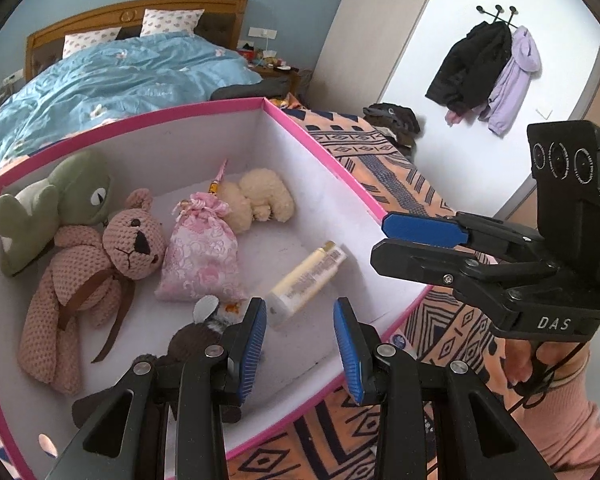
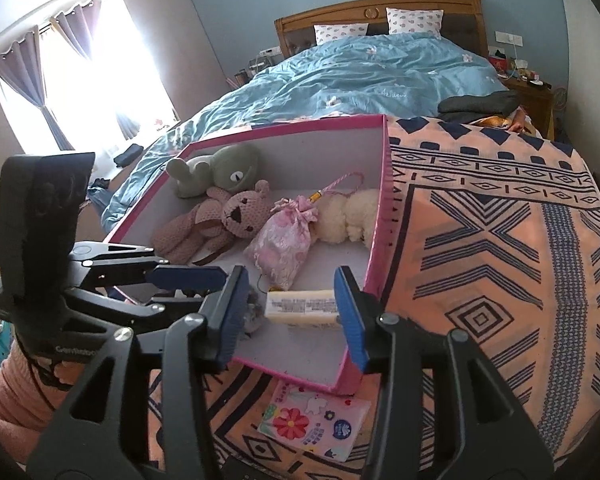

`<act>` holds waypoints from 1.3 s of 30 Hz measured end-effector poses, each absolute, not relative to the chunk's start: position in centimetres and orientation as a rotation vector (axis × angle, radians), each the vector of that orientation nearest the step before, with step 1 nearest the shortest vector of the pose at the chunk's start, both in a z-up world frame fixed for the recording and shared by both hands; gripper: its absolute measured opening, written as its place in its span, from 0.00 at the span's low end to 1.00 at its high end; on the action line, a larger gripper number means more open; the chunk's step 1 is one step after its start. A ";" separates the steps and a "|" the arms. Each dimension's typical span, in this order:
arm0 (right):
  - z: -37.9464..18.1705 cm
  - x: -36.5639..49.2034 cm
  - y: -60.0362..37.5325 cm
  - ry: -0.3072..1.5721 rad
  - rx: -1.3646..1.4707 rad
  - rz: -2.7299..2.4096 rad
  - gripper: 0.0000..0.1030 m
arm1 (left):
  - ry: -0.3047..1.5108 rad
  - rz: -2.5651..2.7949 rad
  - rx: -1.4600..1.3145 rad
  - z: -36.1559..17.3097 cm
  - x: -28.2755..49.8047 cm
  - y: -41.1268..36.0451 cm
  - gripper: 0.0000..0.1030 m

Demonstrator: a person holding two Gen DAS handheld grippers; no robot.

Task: Organize objects
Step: 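Lower the items into the box and open the right gripper, then withdraw the right gripper from the box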

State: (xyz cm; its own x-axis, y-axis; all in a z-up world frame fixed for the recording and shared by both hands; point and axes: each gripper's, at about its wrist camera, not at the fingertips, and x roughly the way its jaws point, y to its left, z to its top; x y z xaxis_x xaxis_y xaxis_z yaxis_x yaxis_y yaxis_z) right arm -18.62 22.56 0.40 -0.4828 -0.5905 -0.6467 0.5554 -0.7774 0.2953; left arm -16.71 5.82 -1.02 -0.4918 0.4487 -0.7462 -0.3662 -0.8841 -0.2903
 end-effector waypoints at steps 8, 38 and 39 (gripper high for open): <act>0.5 -17.3 23.9 -0.106 0.965 -2.239 0.48 | -0.071 2.444 -1.068 0.9 -14.0 6.1 0.48; -3.1 -10.9 28.6 -0.234 0.982 -2.211 0.56 | 0.034 2.483 -0.975 -1.8 -6.1 10.7 0.64; -3.3 -10.8 28.6 -0.236 0.988 -2.210 0.56 | 0.026 2.476 -0.987 -2.1 -6.1 10.7 0.64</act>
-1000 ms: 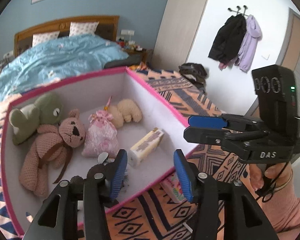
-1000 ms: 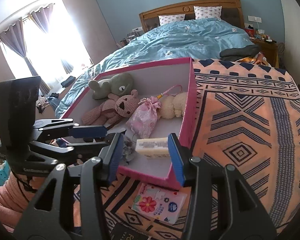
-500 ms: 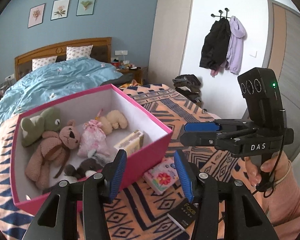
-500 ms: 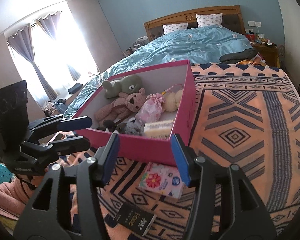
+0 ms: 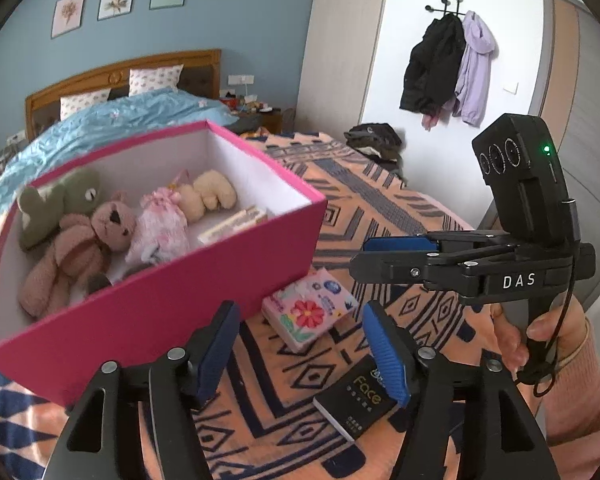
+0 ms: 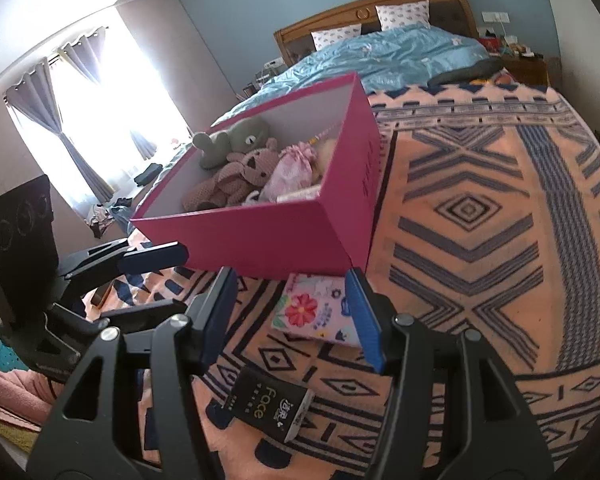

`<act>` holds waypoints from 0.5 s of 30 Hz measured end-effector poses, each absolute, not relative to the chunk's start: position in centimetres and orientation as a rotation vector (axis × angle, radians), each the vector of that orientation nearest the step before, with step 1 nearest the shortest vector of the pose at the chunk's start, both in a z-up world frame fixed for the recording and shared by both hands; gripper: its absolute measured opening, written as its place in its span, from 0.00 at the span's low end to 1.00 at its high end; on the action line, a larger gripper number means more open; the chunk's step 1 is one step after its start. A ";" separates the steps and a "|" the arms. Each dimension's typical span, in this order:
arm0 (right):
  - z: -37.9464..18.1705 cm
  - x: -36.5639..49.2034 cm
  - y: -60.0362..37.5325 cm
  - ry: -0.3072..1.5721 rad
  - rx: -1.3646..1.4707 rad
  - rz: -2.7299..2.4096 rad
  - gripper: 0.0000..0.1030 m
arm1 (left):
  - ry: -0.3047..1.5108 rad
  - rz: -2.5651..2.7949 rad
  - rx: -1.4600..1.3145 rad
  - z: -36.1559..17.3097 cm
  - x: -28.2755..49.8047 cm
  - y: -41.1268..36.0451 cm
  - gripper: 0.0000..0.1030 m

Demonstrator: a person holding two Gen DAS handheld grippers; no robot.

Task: Organize objects
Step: 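Withdraw the right gripper from the box, then move the right gripper to the floral tissue packet and close on it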

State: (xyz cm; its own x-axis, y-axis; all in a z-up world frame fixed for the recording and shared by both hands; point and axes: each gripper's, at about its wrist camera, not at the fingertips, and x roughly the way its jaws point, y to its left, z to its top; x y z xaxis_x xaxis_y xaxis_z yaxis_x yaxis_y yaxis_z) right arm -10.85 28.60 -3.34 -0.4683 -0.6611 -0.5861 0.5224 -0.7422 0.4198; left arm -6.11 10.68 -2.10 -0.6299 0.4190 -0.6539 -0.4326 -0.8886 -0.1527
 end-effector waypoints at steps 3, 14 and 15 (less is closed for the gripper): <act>-4.2 -10.9 28.6 -0.233 1.020 -2.209 0.58 | 0.007 2.465 -1.034 -3.3 -6.5 10.7 0.64; -7.4 -12.3 29.0 -0.258 1.145 -2.203 0.60 | -0.115 2.358 -1.204 -6.6 -8.3 11.0 0.53; -7.6 -12.4 28.9 -0.256 1.149 -2.198 0.60 | -0.125 2.347 -1.215 -6.8 -8.4 11.1 0.51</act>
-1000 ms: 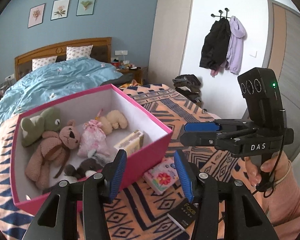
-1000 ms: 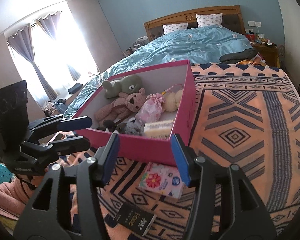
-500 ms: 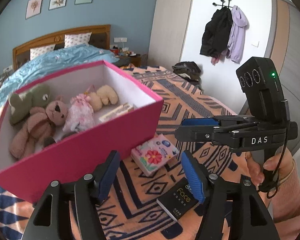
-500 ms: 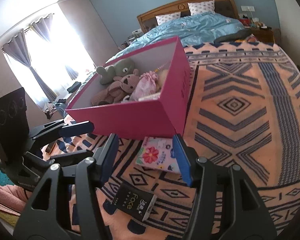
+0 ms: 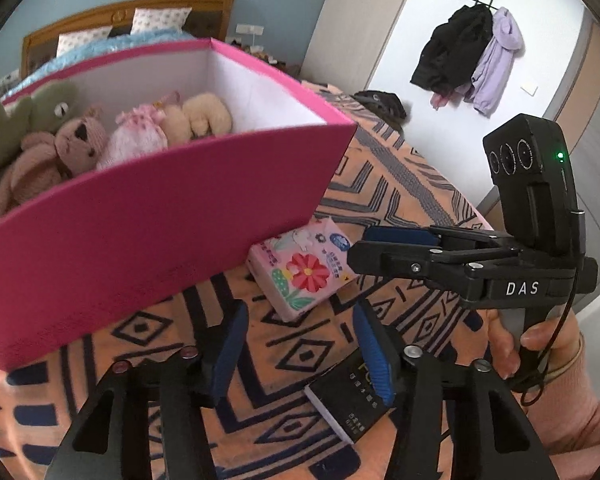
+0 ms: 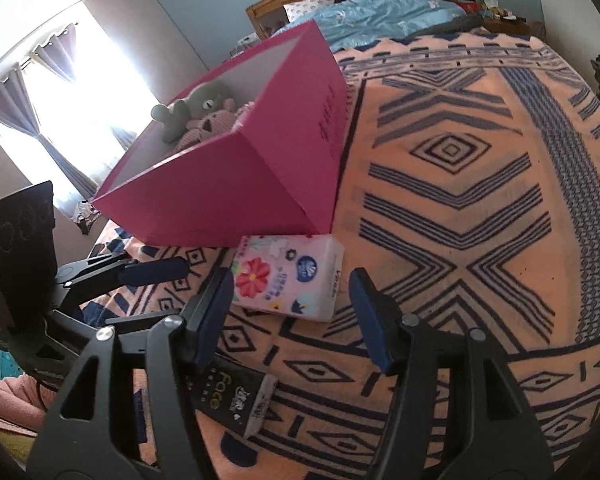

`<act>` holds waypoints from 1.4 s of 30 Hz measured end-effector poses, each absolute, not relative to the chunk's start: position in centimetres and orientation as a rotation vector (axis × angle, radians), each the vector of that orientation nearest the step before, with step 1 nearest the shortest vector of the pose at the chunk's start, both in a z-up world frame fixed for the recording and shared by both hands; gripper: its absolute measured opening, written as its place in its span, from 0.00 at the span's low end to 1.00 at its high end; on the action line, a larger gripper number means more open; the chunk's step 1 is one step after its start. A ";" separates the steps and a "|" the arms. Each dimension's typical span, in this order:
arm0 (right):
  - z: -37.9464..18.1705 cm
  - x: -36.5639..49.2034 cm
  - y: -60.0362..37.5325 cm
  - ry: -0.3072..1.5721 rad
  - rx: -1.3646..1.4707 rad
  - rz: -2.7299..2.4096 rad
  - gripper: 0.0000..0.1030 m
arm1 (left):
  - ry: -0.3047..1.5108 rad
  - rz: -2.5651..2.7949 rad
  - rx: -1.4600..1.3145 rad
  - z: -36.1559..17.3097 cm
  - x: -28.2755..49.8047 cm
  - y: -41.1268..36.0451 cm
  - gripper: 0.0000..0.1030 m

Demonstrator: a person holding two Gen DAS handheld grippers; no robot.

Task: Organize objects
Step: 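Move the right gripper to the floral tissue packet and close on it, then lift the floral tissue packet with the right gripper toward the box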

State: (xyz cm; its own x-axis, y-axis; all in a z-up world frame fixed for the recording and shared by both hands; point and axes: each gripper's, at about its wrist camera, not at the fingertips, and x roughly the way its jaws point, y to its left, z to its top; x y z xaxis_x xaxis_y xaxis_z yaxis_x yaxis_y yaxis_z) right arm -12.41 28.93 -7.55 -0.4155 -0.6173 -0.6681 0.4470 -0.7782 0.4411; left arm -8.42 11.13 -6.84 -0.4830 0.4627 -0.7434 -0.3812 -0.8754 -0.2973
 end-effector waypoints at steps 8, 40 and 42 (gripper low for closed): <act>-8.3 -13.3 28.6 -0.284 1.164 -2.170 0.60 | -0.196 2.305 -1.290 -8.2 -9.5 11.6 0.40; -9.8 -13.5 27.9 -0.312 1.204 -2.101 0.47 | -0.214 2.323 -1.318 -8.5 -10.2 11.4 0.33; -9.9 -13.5 27.9 -0.317 1.209 -2.099 0.47 | -0.237 2.311 -1.318 -8.5 -10.3 10.6 0.33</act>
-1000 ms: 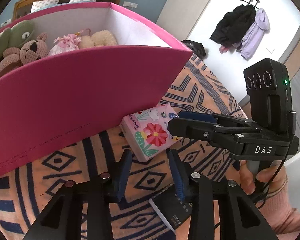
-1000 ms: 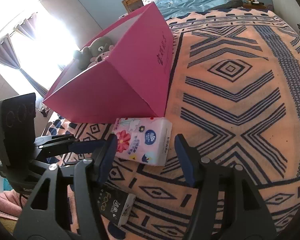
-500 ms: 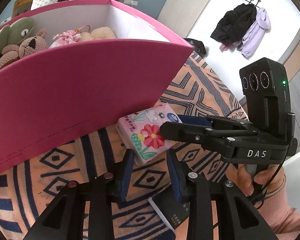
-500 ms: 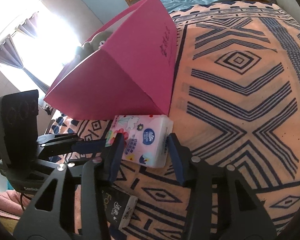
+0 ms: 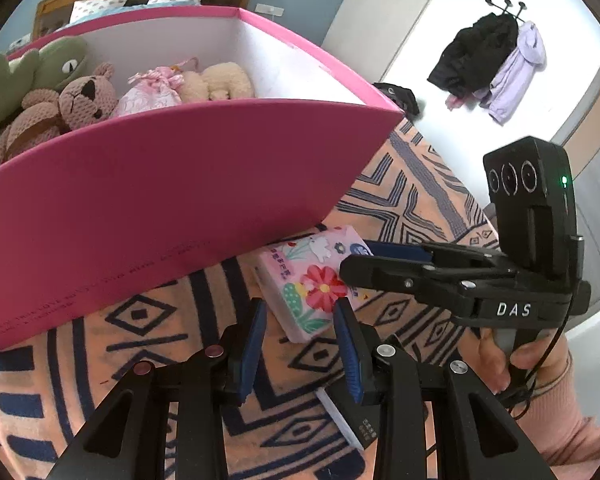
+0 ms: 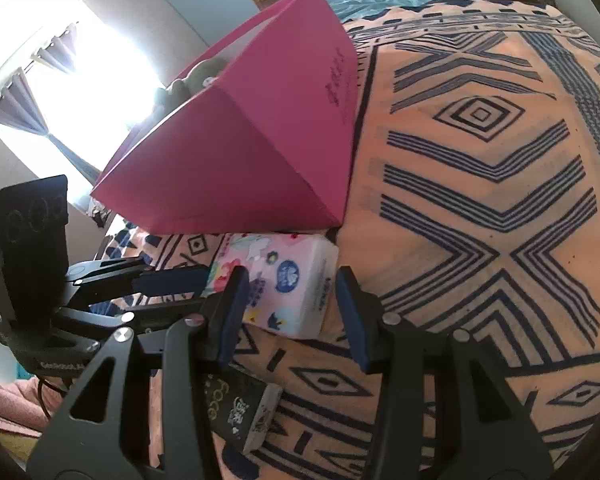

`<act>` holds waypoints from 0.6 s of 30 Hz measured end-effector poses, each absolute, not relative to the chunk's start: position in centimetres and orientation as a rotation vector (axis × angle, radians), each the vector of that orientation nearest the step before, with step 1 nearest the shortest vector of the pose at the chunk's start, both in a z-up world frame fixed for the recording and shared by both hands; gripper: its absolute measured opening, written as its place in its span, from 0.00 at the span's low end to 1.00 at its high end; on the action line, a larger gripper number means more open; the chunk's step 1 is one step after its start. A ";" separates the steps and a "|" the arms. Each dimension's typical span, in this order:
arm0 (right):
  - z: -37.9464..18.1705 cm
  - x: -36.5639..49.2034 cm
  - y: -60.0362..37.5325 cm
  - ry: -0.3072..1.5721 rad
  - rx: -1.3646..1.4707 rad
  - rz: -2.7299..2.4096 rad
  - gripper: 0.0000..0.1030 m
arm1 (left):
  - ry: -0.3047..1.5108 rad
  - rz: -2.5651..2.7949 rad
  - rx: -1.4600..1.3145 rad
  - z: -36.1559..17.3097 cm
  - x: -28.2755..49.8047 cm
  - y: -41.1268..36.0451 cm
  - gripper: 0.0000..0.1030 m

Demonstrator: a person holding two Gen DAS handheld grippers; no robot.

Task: Organize objects
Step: 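Lift the floral tissue packet with the right gripper toward the box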

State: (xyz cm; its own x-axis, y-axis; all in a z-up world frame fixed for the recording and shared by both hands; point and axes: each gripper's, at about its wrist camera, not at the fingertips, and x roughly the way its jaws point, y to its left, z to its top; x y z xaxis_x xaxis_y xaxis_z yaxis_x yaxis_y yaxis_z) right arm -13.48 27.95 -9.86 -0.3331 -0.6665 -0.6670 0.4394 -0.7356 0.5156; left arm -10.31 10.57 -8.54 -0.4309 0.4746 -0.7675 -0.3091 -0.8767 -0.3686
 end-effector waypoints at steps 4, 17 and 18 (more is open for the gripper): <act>-9.9 -13.5 27.5 -0.303 1.203 -2.091 0.42 | -0.265 2.288 -1.326 -8.9 -10.7 10.4 0.32; -8.4 -12.0 26.7 -0.247 1.157 -2.120 0.40 | -0.190 2.309 -1.268 -7.4 -9.3 11.0 0.32; -8.2 -11.8 26.7 -0.245 1.152 -2.122 0.40 | -0.184 2.314 -1.259 -7.1 -9.1 10.9 0.32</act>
State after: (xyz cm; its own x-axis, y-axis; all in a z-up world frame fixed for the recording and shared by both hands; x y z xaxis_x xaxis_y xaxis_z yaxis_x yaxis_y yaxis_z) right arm -11.85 26.72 -8.22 -0.3600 -0.6573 -0.6621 0.4888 -0.7373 0.4662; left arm -9.11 10.85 -7.15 -0.4505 0.4832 -0.7507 -0.3583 -0.8680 -0.3437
